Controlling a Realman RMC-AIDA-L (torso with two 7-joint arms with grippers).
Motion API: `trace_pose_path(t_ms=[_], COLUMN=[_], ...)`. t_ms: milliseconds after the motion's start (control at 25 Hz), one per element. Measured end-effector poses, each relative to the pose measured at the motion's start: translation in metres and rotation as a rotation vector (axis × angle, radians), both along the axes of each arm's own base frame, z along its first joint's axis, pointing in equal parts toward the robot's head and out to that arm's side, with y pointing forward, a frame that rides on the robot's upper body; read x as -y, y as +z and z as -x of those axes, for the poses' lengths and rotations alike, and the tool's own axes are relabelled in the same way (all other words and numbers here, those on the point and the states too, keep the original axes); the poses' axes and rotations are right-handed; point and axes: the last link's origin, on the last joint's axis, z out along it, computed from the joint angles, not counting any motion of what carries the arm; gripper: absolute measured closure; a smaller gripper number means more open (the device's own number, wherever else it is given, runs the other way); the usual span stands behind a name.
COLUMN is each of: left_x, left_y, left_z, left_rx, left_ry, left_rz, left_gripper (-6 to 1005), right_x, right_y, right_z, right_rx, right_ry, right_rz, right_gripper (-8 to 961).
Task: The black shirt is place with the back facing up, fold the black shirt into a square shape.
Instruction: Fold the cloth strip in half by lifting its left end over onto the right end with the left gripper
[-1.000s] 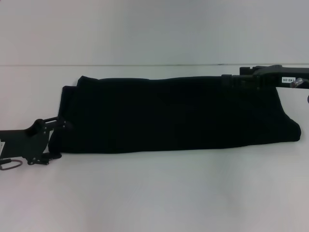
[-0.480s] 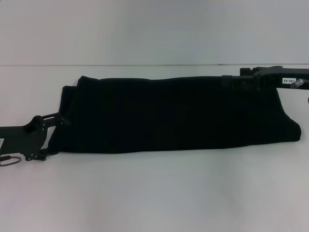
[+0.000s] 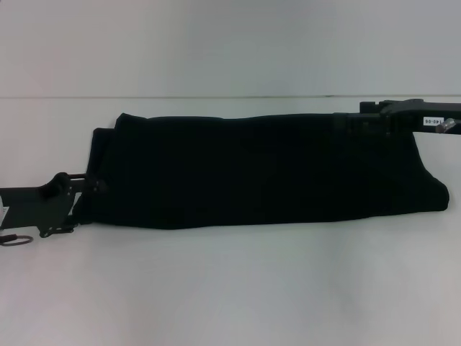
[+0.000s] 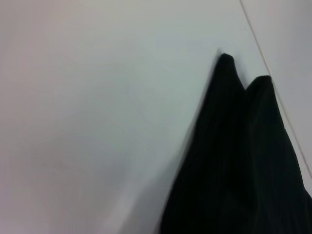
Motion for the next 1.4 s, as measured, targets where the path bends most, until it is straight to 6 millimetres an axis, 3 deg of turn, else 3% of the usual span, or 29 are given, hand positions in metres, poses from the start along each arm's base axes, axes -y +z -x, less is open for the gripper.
trace_pose_path(t_ms=[200,320,720,960,1200,1400], left_x=[0.000,0.000,0.001,0.004,0.009,0.022], left_y=[0.000,0.000,0.001,0.001,0.004,0.025], left_z=[0.001,0.001,0.005,0.007,0.009,0.023], left_rx=[-0.013,-0.017,-0.037,-0.046,-0.049,-0.050], left_ry=[-0.007,-0.007,-0.013,-0.034,-0.092,-0.133], left_rz=[0.003,0.001,-0.005,-0.006,-0.019,-0.095], left_gripper=[269,503,741,944,970,970], right_x=[0.000,0.000,0.000,0.000,0.000,-0.002], right_y=[0.000,0.000,0.000,0.000,-0.002,0.002], right_z=[0.000,0.000,-0.001,-0.001,-0.001,-0.002], right_rx=[0.000,0.001,0.003,0.005,0.004,-0.031], right_ry=[0.000,0.000,0.001,0.002,0.001,-0.020], right_rz=[0.000,-0.001,-0.002,-0.005,-0.006,-0.037], right_gripper=[54,53,55,56,57,58])
